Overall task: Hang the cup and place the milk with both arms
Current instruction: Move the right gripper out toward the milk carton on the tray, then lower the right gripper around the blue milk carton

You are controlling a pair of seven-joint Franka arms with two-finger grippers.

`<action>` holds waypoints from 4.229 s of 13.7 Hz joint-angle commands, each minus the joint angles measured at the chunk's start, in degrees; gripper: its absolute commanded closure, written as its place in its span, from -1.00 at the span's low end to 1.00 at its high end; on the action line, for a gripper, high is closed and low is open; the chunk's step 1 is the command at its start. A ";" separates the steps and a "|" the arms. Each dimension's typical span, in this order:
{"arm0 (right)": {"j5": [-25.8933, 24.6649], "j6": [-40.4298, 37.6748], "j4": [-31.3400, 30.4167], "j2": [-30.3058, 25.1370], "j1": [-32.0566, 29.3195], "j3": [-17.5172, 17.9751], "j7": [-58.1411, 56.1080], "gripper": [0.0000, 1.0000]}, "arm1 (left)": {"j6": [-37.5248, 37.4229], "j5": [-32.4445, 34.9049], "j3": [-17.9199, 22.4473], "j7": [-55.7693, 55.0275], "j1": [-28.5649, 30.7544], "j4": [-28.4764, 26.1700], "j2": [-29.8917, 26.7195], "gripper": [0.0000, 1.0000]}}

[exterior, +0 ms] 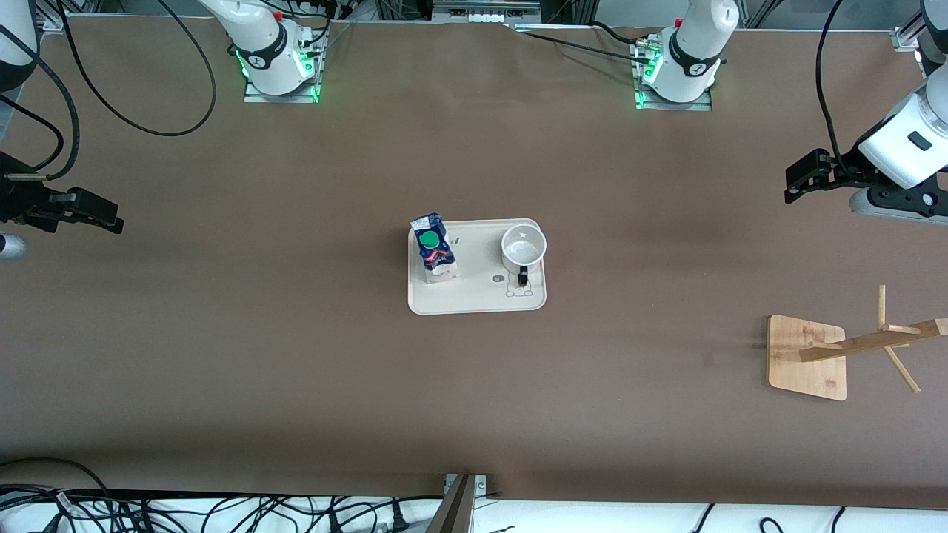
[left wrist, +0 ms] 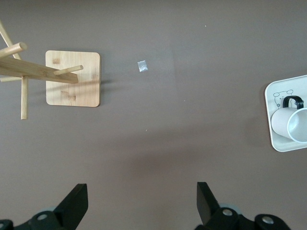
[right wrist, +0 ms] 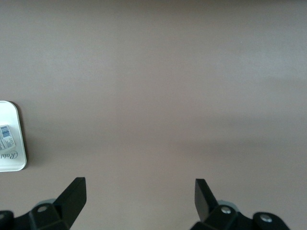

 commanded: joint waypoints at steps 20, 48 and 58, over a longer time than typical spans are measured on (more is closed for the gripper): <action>3.81 3.54 -0.72 9.03 11.46 2.95 -0.39 -1.00 | -0.69 1.35 0.16 0.45 -0.69 0.14 -0.23 -1.00; 10.76 20.60 -0.72 18.71 33.26 3.83 13.49 -1.00 | -1.48 1.35 0.16 0.45 -0.77 0.14 -0.23 -1.00; 10.67 20.25 -1.33 20.73 33.08 3.74 12.79 -1.00 | -1.48 1.35 0.16 0.45 -0.77 0.14 -0.23 -1.00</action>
